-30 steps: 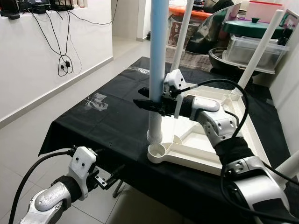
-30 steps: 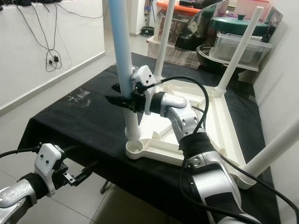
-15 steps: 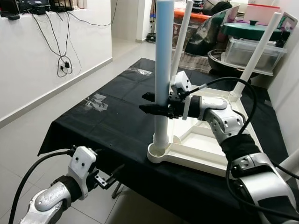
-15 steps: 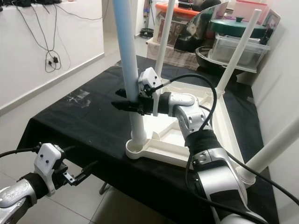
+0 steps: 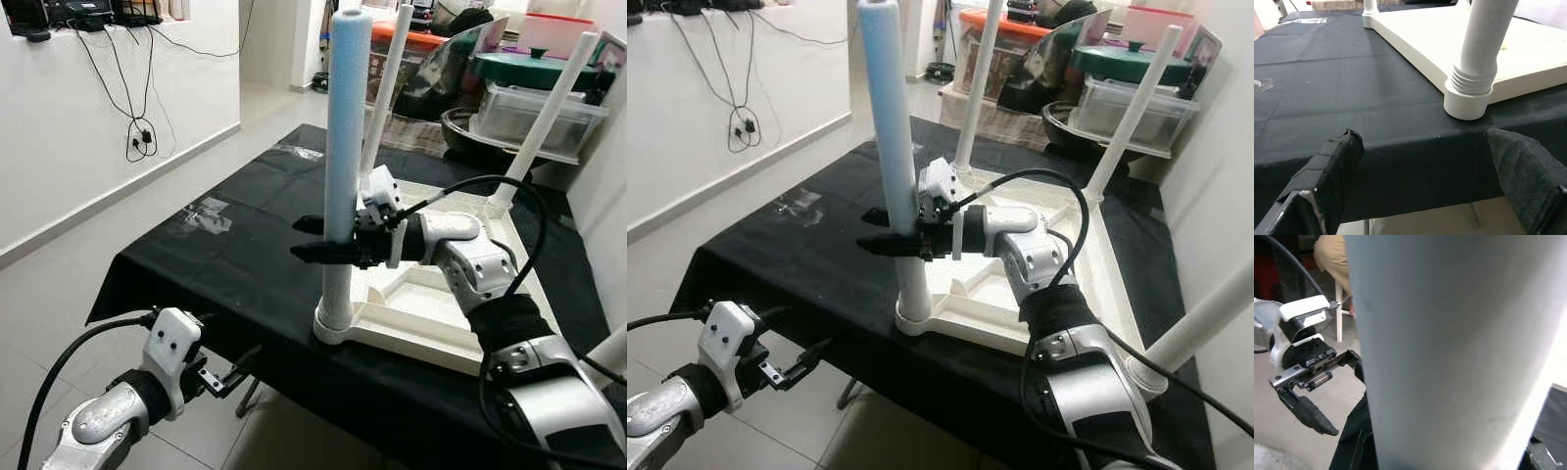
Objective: Building children table
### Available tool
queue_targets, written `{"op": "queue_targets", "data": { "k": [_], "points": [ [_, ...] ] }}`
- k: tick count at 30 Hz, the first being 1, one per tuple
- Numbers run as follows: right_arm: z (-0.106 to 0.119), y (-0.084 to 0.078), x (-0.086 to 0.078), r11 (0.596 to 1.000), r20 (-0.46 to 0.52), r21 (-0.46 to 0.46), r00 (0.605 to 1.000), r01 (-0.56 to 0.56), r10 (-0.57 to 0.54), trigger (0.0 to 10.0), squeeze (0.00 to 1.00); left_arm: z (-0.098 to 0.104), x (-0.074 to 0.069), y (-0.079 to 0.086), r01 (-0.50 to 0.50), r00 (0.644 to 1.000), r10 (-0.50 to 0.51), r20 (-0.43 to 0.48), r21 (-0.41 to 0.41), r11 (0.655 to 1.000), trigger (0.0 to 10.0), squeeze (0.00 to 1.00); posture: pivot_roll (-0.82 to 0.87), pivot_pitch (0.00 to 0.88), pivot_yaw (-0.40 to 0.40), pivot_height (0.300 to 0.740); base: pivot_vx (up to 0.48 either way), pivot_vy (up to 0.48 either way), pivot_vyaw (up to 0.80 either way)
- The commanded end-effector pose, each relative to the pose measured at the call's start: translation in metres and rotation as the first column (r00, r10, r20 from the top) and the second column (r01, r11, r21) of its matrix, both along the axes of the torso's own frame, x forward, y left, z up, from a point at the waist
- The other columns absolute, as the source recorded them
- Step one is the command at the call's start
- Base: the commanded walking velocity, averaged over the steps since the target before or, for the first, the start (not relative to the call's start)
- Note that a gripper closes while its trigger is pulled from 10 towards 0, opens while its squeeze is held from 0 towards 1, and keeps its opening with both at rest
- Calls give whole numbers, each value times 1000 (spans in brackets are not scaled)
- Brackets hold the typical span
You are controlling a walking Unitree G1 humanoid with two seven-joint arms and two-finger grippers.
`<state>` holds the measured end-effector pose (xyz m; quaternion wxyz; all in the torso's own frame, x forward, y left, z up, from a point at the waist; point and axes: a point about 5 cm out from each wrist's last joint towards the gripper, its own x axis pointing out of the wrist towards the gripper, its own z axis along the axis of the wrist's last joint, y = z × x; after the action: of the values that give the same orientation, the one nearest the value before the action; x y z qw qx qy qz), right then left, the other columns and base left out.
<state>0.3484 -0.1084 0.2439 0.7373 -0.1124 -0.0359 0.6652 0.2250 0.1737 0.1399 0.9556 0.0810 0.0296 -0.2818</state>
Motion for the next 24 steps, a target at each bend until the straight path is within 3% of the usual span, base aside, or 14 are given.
{"op": "queue_targets", "data": {
  "k": [1,14,16,23,24],
  "points": [
    [-17,-1,-3,1000,-103,-14,995,-18,17,0,0,-4,-1,-1,0,1000,0,-19,0,1000,10000,0,130,0,-136,740,0,0,0],
    [-31,3,-4,1000,-195,-4,981,8,-9,0,0,-6,-3,1,-14,1000,14,-26,2,1000,10000,0,134,0,-148,740,0,0,0],
    [-40,3,0,998,-249,1,966,67,-65,0,0,-7,-4,2,-21,999,21,-29,2,1000,10000,0,134,0,-151,740,0,0,0],
    [-45,3,2,994,-277,0,956,105,-101,0,0,-8,-4,2,-24,999,24,-31,1,1000,10000,0,131,0,-155,740,0,0,0],
    [-51,2,3,988,-307,2,941,152,-144,0,0,-9,-4,2,-26,999,26,-33,-2,1000,10000,0,127,0,-154,740,0,0,0]
  ]
}}
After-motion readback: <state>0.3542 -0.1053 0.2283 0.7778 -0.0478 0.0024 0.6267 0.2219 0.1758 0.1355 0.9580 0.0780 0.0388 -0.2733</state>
